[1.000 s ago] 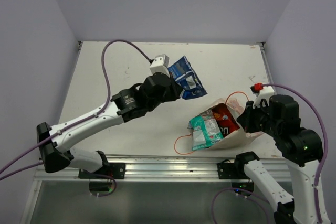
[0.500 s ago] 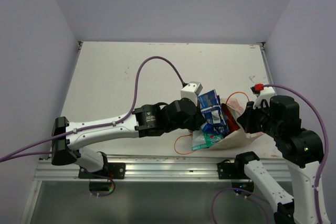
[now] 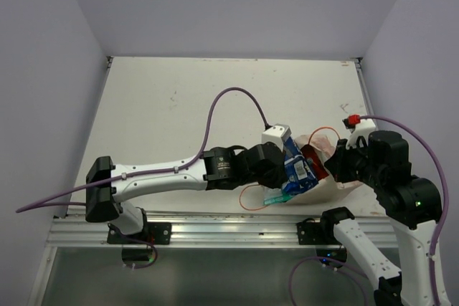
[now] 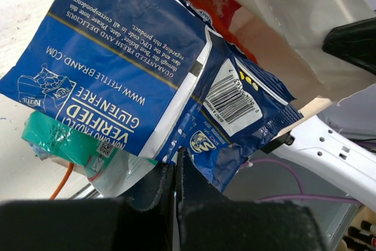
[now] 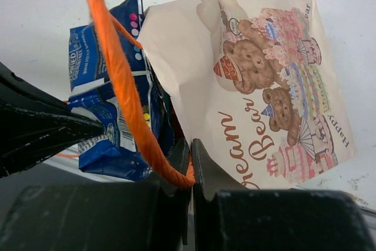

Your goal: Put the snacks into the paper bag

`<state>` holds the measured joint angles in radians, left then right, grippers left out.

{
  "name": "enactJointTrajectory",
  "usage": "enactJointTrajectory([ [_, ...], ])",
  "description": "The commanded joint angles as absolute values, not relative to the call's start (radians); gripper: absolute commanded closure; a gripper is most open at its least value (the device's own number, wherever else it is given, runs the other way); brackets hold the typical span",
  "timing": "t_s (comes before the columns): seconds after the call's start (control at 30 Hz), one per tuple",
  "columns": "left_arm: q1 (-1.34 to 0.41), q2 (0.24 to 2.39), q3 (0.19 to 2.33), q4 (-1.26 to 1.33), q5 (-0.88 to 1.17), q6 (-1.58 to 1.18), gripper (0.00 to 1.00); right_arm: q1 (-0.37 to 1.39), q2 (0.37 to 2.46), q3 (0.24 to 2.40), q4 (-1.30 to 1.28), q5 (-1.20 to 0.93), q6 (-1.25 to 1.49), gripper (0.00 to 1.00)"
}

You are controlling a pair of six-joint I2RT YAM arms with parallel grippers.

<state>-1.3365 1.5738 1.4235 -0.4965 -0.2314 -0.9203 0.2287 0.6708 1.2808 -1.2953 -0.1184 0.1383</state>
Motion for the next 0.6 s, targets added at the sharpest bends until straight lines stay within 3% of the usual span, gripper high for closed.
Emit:
enactJointTrajectory([
  [0.0, -1.341, 1.591, 1.477, -0.500, -0.184, -0.901, 1.00, 0.230, 0.657, 1.344, -1.238, -0.132, 0.152, 1.00],
  [0.57, -1.345, 1.720, 1.612, -0.459, 0.034, -0.824, 1.00, 0.229, 0.660, 1.354, -1.241, -0.124, 0.170, 1.00],
])
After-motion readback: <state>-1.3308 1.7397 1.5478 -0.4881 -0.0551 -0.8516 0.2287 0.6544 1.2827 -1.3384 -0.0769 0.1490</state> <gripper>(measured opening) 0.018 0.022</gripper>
